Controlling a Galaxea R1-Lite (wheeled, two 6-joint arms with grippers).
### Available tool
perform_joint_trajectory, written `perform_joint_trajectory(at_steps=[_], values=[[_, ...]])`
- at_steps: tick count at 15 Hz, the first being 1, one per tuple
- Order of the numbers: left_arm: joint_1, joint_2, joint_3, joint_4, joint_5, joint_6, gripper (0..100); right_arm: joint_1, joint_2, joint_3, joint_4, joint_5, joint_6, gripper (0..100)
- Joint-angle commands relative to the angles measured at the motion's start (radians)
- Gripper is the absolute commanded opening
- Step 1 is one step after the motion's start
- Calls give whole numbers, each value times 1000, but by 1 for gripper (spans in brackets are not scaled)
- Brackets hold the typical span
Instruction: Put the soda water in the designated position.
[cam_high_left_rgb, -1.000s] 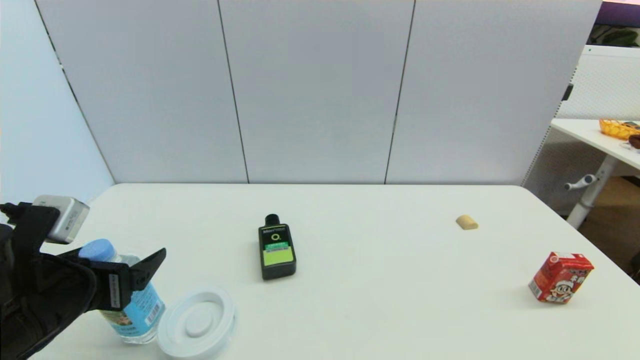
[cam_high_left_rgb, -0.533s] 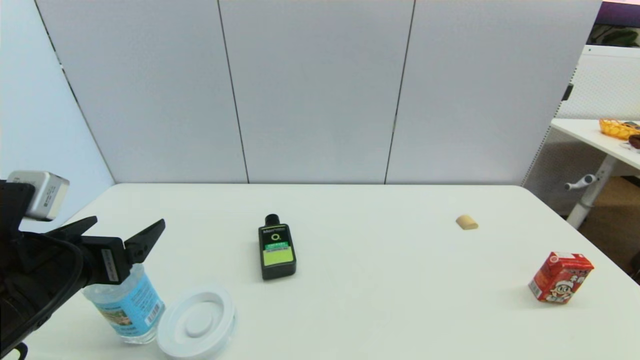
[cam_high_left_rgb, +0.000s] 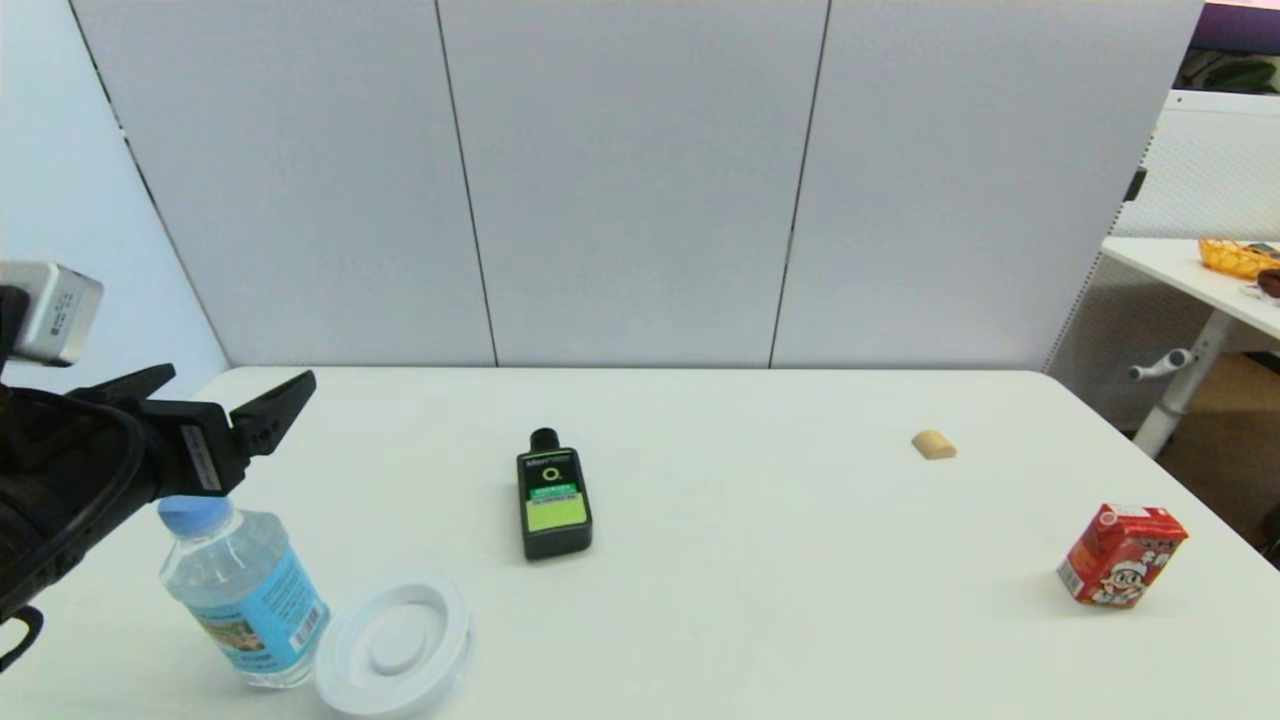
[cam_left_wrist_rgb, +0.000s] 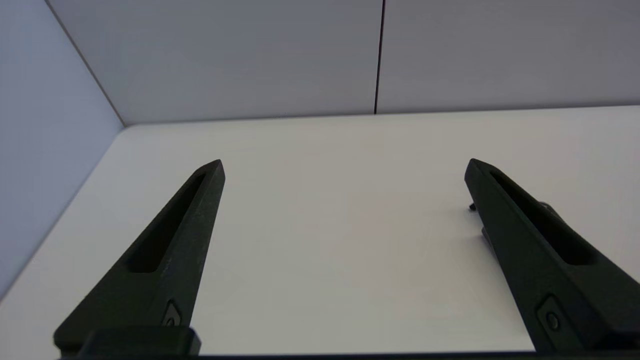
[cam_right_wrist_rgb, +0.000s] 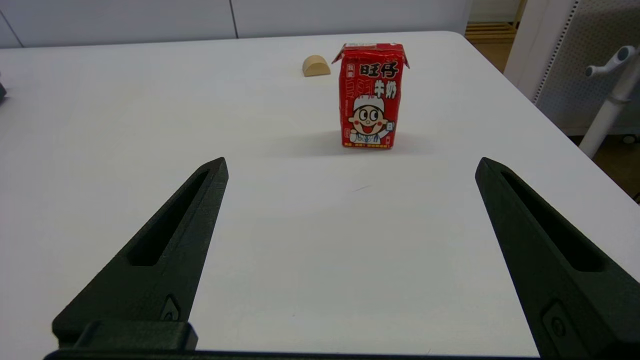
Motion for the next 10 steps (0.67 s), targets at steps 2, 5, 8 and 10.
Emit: perform_joint_trajectory(at_steps=[2, 5, 8, 10], values=[[131, -46, -41, 13, -124, 39, 100, 0, -1, 0, 0, 0, 0, 100], [261, -134, -35, 52, -229, 50, 100, 0, -1, 0, 0, 0, 0, 100], [307, -240, -12, 133, -232, 48, 100, 0, 1, 1, 0, 0, 0, 100], [307, -329, -12, 207, -230, 48, 100, 0, -1, 0, 0, 0, 0, 100]])
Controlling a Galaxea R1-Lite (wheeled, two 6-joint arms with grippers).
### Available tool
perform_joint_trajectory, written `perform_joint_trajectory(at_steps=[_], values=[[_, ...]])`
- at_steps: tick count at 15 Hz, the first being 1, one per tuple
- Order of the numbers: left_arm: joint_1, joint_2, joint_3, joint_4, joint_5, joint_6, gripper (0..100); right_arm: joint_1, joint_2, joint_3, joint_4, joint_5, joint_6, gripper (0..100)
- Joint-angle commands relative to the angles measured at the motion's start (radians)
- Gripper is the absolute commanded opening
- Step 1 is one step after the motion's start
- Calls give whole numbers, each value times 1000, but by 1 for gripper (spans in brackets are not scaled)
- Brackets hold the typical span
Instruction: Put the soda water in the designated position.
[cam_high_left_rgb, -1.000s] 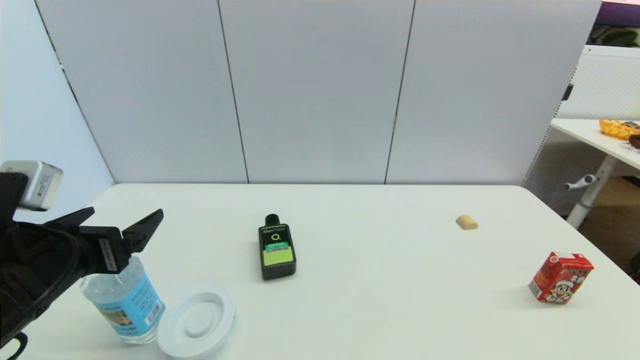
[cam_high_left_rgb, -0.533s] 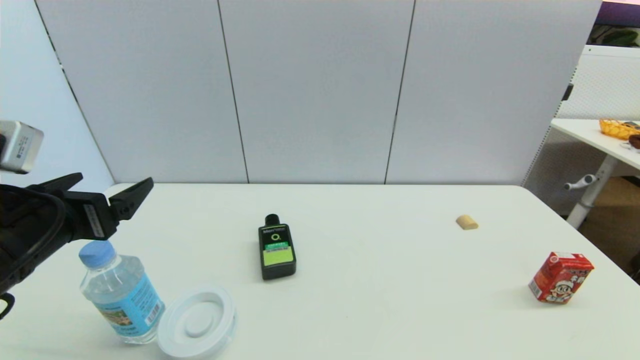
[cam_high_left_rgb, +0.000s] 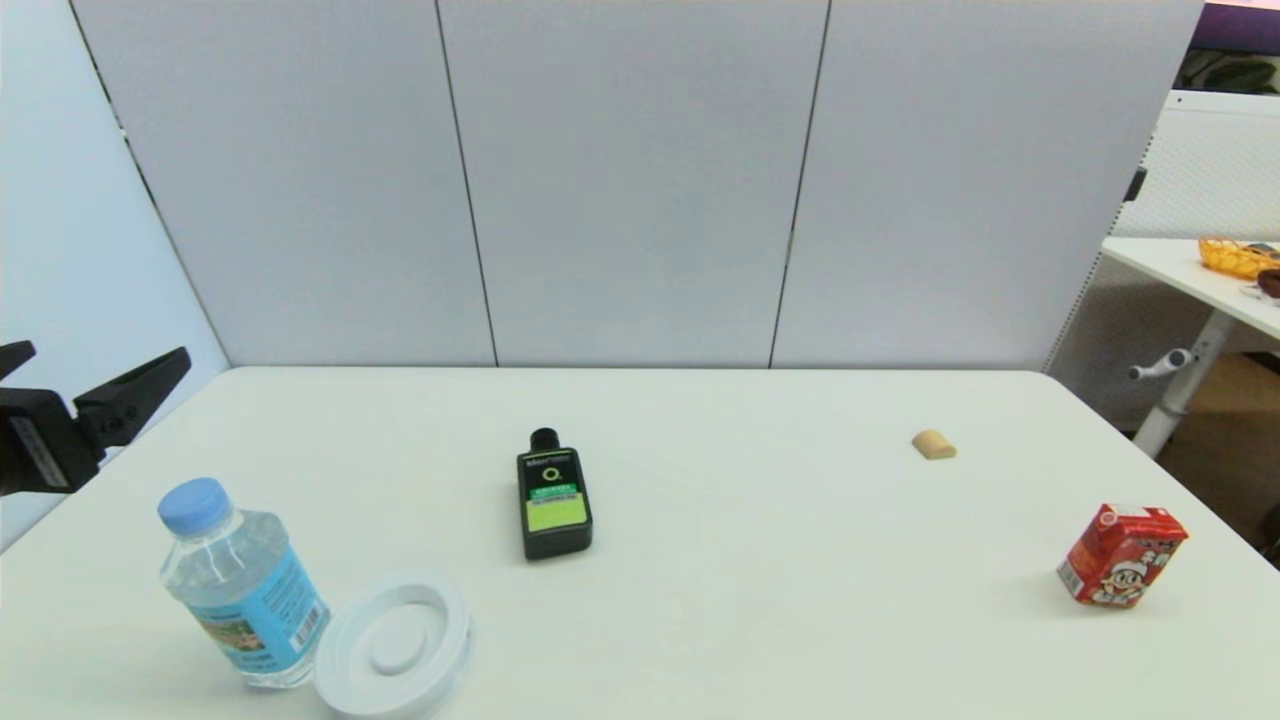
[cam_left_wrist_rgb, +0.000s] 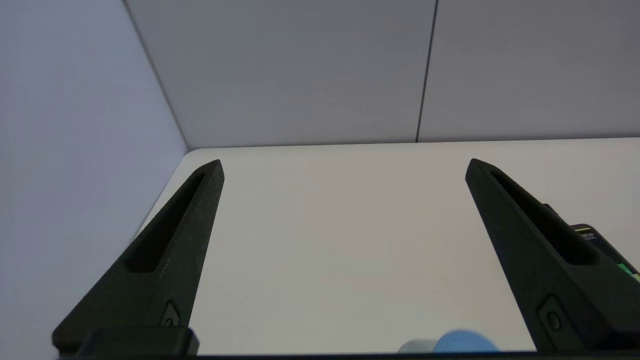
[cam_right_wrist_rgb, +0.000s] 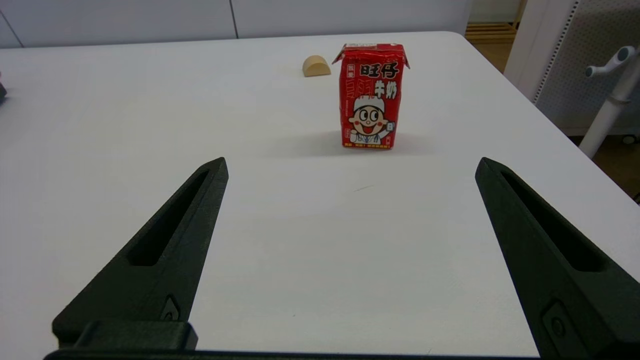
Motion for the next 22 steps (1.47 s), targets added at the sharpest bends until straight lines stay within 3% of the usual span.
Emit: perform_joint_trajectory(at_steps=[1, 11, 22], values=[[15, -200, 8, 133, 0, -2, 100, 0, 1, 0, 0, 0, 0, 100], [-13, -609, 43, 510, 3, 26, 100, 0, -1, 1, 0, 0, 0, 100], [-10, -954, 251, 679, 42, 18, 100, 0, 1, 0, 0, 0, 0, 100]])
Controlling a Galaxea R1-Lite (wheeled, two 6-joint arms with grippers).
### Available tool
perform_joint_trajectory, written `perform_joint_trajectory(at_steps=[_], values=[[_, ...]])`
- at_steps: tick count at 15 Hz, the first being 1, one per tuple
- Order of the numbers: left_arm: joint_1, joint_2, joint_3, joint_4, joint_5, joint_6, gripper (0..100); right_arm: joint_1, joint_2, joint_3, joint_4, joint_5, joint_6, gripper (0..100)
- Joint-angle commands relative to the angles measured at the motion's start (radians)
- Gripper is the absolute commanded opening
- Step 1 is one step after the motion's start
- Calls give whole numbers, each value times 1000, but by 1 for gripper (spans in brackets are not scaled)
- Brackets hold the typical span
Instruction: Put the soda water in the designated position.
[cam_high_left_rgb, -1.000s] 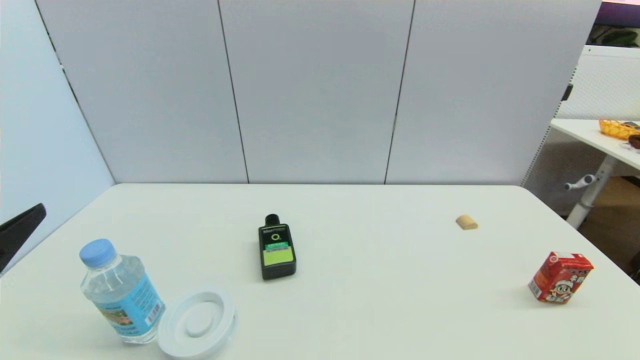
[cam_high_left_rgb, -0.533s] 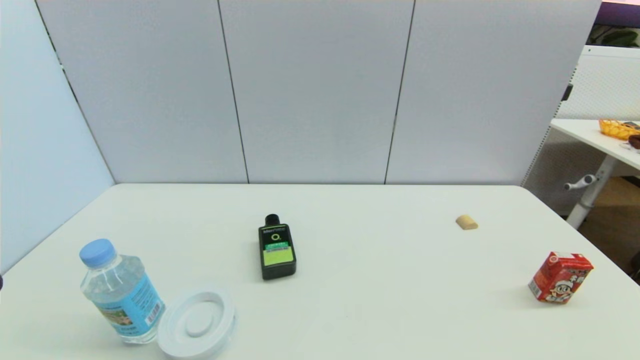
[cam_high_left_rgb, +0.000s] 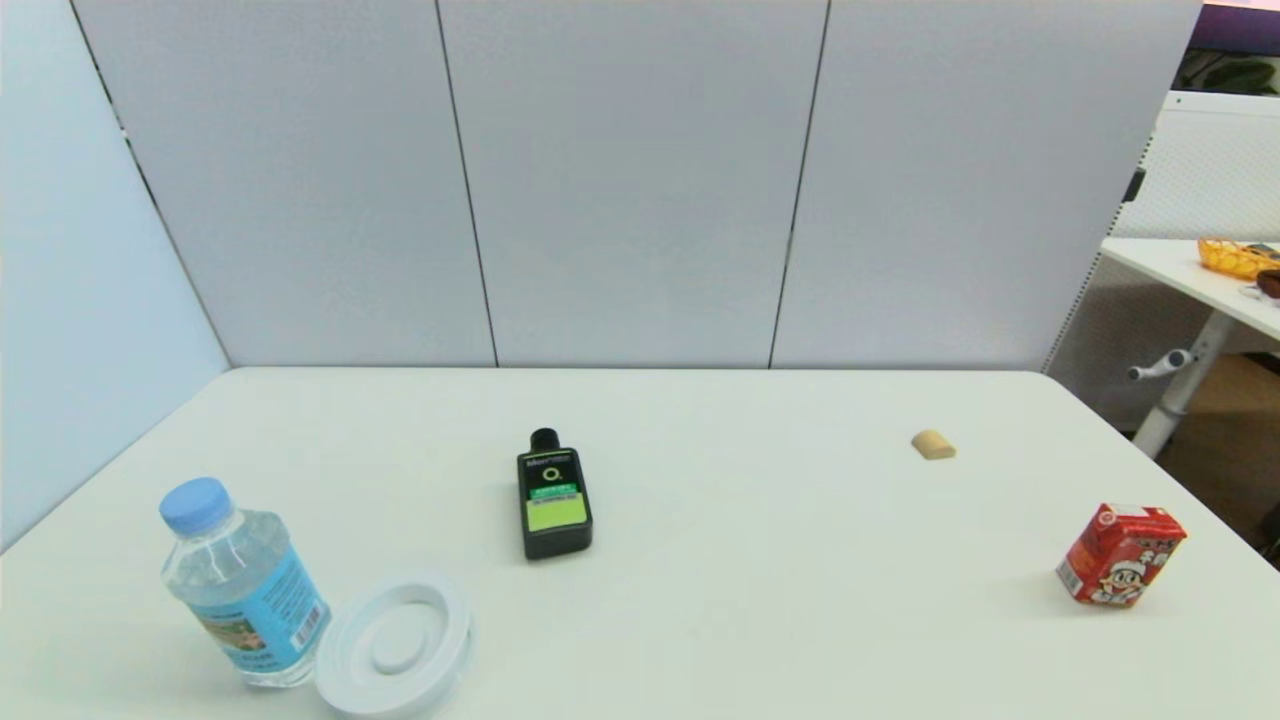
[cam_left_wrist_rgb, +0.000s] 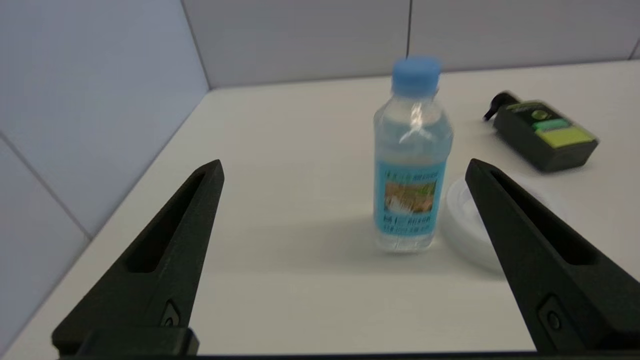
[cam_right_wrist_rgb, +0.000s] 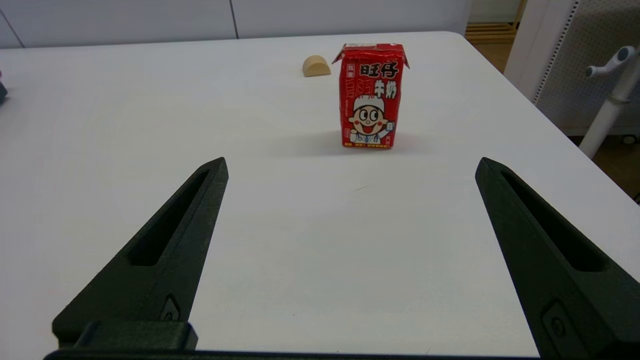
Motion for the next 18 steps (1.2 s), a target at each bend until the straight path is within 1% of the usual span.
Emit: perform_joint_trajectory(at_steps=[1, 7, 10, 14, 16, 18], values=[[2, -115, 105, 24, 15, -5, 100, 0, -1, 0, 0, 0, 0, 100], [2, -156, 203, 27, 29, -16, 100, 0, 1, 0, 0, 0, 0, 100], [2, -156, 221, 23, 19, -16, 100, 0, -1, 0, 0, 0, 0, 100], [2, -156, 243, 20, -37, -17, 100, 0, -1, 0, 0, 0, 0, 100], [2, -156, 269, -33, -51, -37, 100, 0, -1, 0, 0, 0, 0, 100], [2, -156, 318, -155, -53, -48, 100, 0, -1, 0, 0, 0, 0, 100]])
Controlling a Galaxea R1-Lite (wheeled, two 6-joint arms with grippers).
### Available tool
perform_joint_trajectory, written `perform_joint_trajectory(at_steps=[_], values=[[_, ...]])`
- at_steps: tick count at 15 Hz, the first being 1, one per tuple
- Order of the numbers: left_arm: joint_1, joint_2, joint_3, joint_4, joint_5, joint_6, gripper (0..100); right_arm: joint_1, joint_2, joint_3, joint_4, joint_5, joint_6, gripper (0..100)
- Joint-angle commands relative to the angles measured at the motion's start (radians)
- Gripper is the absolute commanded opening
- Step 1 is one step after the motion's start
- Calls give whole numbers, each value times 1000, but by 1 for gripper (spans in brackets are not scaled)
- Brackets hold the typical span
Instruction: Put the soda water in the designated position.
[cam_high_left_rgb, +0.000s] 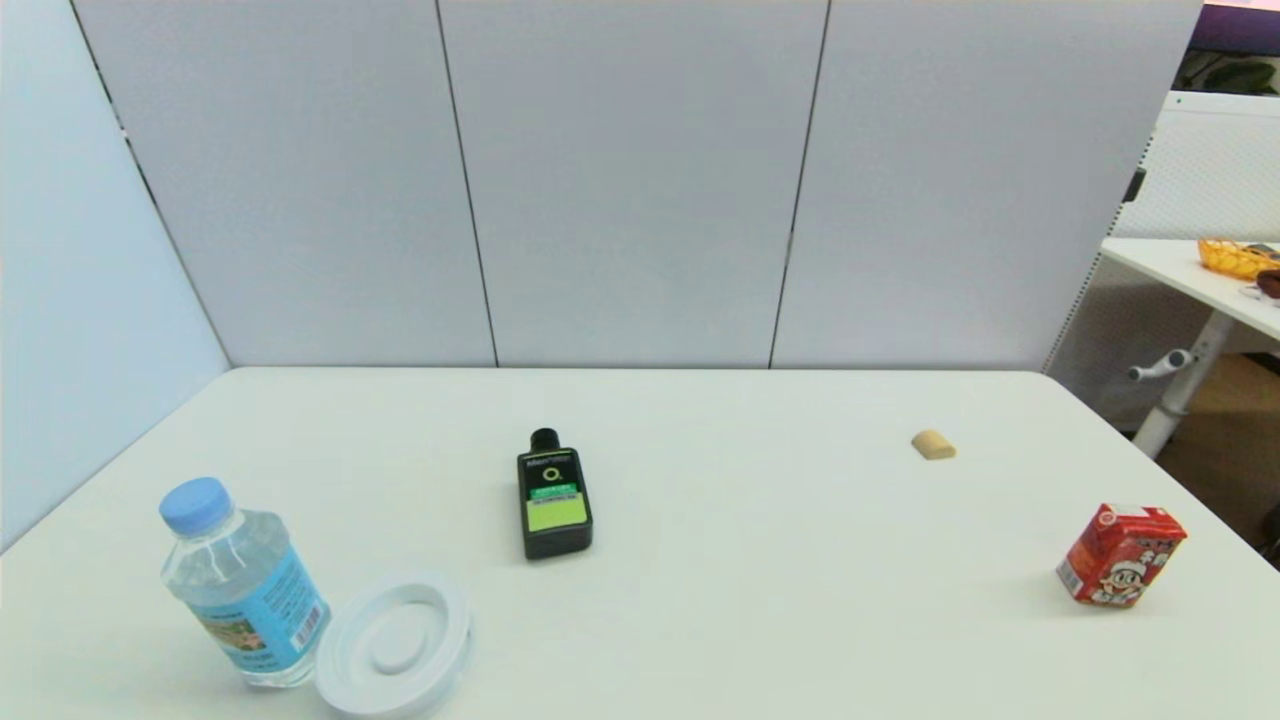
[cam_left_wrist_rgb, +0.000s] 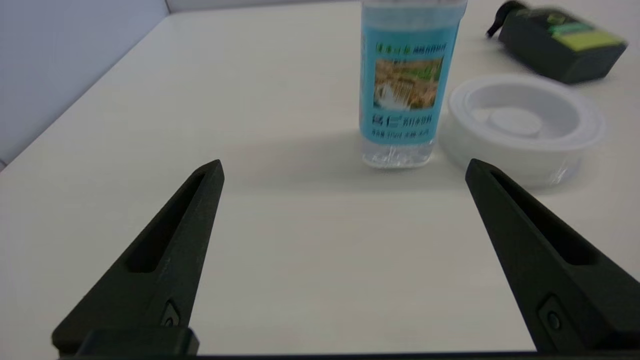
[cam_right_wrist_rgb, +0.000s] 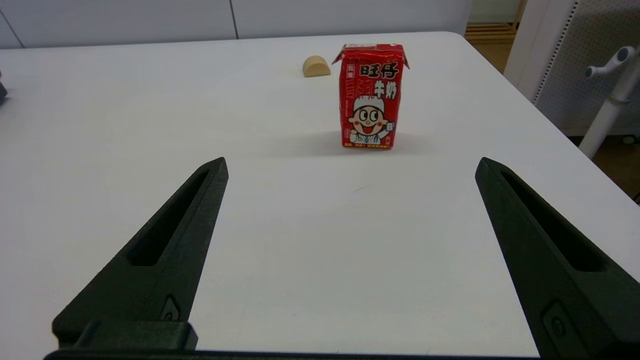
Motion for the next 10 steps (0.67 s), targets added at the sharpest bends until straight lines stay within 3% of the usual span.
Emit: perform_joint_trajectory(at_steps=[1, 10], values=[[0, 0, 60, -126, 0, -17, 100, 0, -1, 0, 0, 0, 0, 100], [0, 0, 60, -123, 12, -98, 100, 0, -1, 0, 0, 0, 0, 100]])
